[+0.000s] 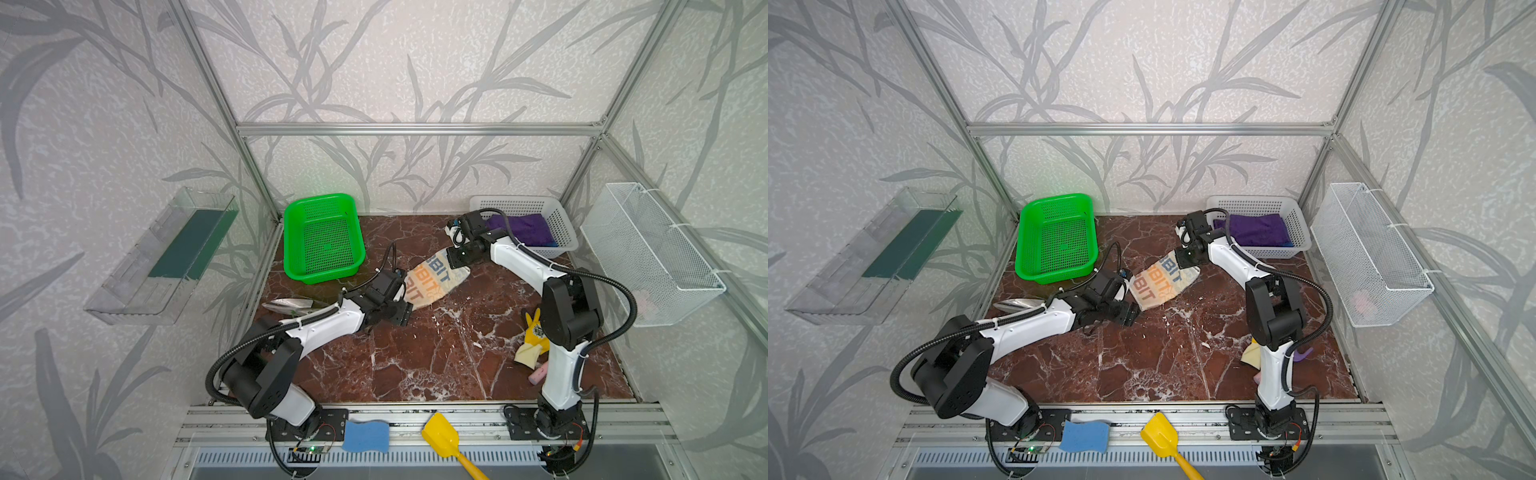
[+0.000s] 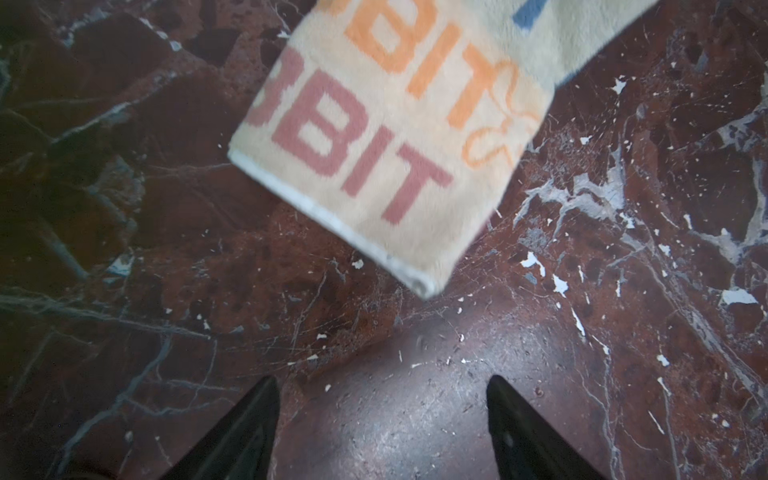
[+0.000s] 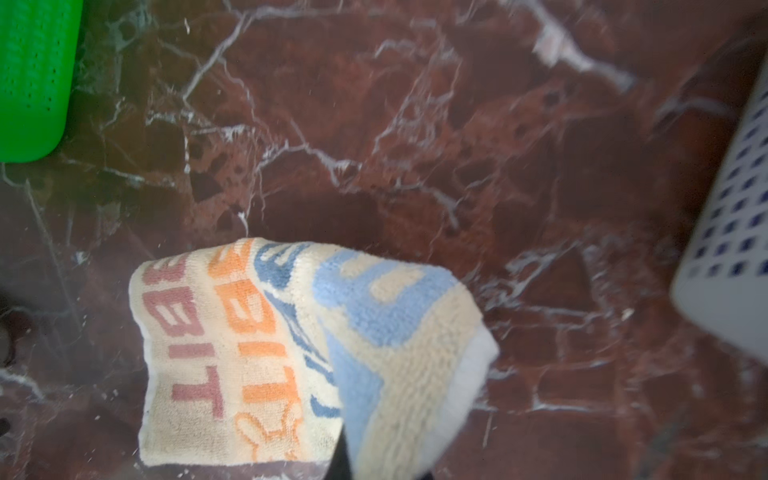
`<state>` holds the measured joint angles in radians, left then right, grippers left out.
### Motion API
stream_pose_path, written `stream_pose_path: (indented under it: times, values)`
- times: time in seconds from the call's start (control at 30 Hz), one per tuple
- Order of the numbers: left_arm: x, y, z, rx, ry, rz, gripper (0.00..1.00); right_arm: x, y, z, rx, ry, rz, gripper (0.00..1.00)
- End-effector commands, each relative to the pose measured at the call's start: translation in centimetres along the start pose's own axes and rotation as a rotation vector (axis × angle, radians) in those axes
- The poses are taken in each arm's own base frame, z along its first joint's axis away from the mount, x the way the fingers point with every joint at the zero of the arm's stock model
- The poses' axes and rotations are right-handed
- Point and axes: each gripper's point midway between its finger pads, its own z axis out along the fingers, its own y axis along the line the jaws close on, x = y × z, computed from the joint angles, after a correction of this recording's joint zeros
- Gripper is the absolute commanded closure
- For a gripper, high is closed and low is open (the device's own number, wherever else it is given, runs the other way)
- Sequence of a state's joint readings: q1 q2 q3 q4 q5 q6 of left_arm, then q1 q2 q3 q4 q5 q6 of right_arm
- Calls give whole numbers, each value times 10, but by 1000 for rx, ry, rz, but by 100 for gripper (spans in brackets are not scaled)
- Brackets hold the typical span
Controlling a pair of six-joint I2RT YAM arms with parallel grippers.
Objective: Fold and stack the towels
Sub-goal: 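Carry the folded towel with the right gripper to the white basket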
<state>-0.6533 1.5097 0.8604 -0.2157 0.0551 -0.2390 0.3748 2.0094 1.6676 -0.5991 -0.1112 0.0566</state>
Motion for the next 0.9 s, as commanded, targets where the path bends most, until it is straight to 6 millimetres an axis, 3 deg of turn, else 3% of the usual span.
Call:
stream_pose_path:
  times: [0.0, 0.2, 0.47, 0.67, 0.87]
  values:
    - [3, 4, -6, -12, -7, 5, 16, 7, -29, -2, 104, 112, -48, 100]
    - [-1, 1, -10, 10, -34, 4, 5, -36, -62, -16, 165, 60, -56, 100]
    - [-6, 9, -19, -36, -64, 2, 4, -87, -103, -40, 228, -15, -72, 100]
    - [-5, 15, -22, -70, -82, -6, 4, -106, -138, -54, 295, -50, -75, 100]
    - [-6, 19, -25, -92, -88, -2, 4, -106, -178, -67, 327, -84, -13, 100]
